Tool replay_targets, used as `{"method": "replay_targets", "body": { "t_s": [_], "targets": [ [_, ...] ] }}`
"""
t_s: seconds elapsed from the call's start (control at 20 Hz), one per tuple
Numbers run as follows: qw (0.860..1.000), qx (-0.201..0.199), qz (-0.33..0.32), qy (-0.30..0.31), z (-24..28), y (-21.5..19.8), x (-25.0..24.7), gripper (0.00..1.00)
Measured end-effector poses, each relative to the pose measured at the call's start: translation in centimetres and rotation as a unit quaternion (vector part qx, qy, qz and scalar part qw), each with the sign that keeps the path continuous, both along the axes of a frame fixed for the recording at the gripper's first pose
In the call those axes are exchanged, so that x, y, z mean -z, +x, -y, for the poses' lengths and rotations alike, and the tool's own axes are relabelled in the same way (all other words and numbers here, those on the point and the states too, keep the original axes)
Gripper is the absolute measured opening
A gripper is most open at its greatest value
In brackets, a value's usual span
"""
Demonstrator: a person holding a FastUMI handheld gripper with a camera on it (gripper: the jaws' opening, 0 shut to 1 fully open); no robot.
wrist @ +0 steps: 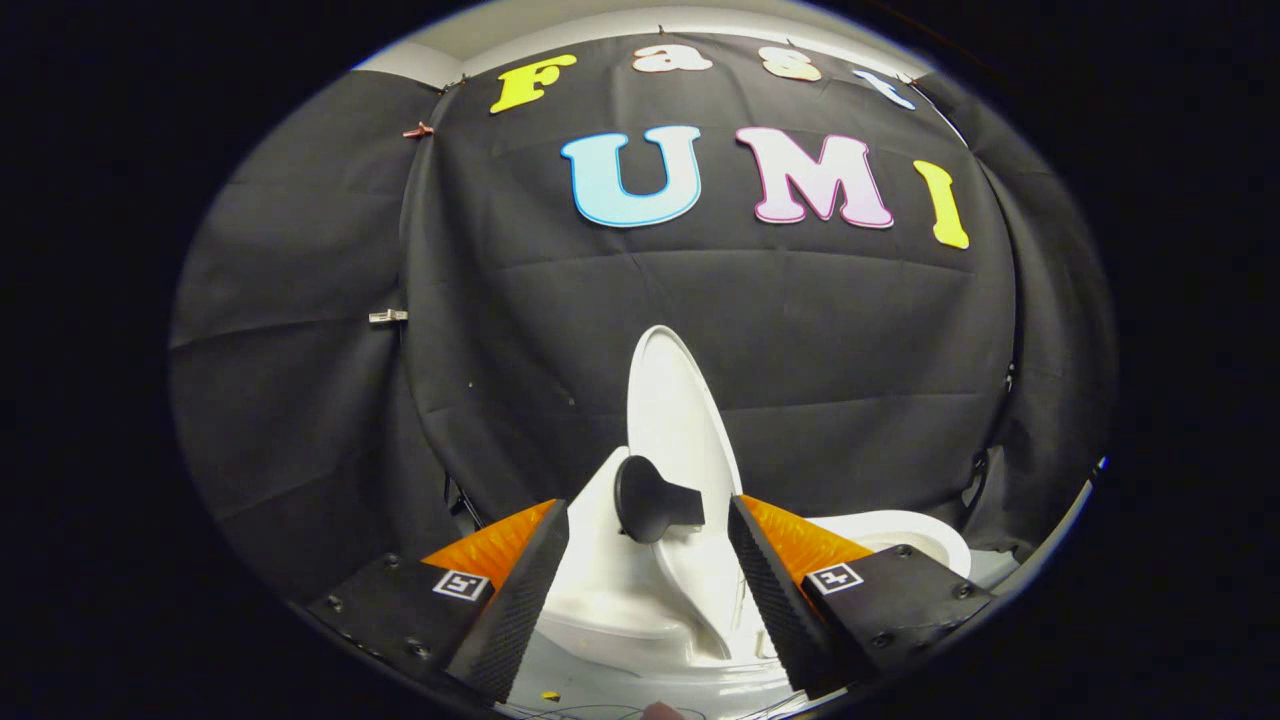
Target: Open the toilet lid.
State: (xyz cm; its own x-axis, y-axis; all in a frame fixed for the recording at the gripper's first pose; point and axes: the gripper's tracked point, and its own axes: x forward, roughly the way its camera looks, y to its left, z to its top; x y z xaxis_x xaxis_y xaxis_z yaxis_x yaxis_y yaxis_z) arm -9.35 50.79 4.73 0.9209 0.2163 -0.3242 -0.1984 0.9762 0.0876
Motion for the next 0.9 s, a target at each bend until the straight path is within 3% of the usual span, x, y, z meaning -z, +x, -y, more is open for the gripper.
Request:
{"method": "replay_targets", "body": {
  "t_s": [0.35, 0.9],
  "targets": [
    [1.000, -0.003, 0.006, 0.008, 1.5, 0.1, -1.6, 0.99],
    [0.996, -0.058, 0.032, 0.059, 6.1, -1.7, -7.8, 0.99]
  ]
}}
